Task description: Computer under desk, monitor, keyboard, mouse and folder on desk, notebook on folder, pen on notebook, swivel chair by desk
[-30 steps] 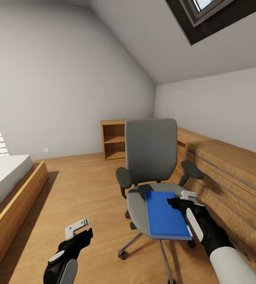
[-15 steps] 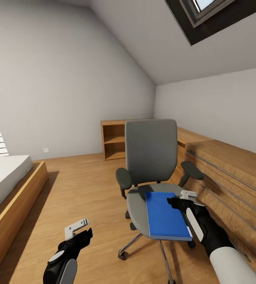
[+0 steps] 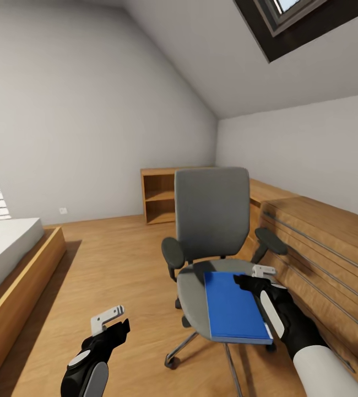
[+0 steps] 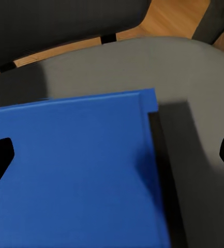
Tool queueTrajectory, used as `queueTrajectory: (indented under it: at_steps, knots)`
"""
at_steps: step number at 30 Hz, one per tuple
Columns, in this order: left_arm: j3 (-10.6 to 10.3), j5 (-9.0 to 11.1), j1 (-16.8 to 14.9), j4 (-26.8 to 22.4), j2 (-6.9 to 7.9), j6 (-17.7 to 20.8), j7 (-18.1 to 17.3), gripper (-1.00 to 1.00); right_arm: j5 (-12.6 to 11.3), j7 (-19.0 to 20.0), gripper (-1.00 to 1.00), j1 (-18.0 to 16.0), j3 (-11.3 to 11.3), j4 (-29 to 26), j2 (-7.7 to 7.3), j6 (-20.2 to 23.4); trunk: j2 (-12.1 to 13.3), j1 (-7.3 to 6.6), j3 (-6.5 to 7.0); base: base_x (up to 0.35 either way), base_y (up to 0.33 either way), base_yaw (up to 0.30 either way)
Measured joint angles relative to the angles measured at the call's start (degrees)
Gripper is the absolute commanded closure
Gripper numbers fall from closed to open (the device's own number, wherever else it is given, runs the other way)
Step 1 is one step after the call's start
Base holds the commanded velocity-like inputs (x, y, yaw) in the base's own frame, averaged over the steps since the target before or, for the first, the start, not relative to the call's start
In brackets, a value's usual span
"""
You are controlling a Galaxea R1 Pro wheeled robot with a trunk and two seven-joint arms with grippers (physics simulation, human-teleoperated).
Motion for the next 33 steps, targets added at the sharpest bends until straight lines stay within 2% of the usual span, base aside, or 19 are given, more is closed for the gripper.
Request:
queueTrajectory:
  at_steps: [33]
  knots:
    - [0.2, -0.1, 0.0, 0.0, 0.0, -0.1, 0.3, -1.0, 0.1, 0.0, -1.0, 0.0, 0.3, 0.2, 0.0, -0.2, 0.0, 0.01, 0.0, 0.137, 0.008, 0.0]
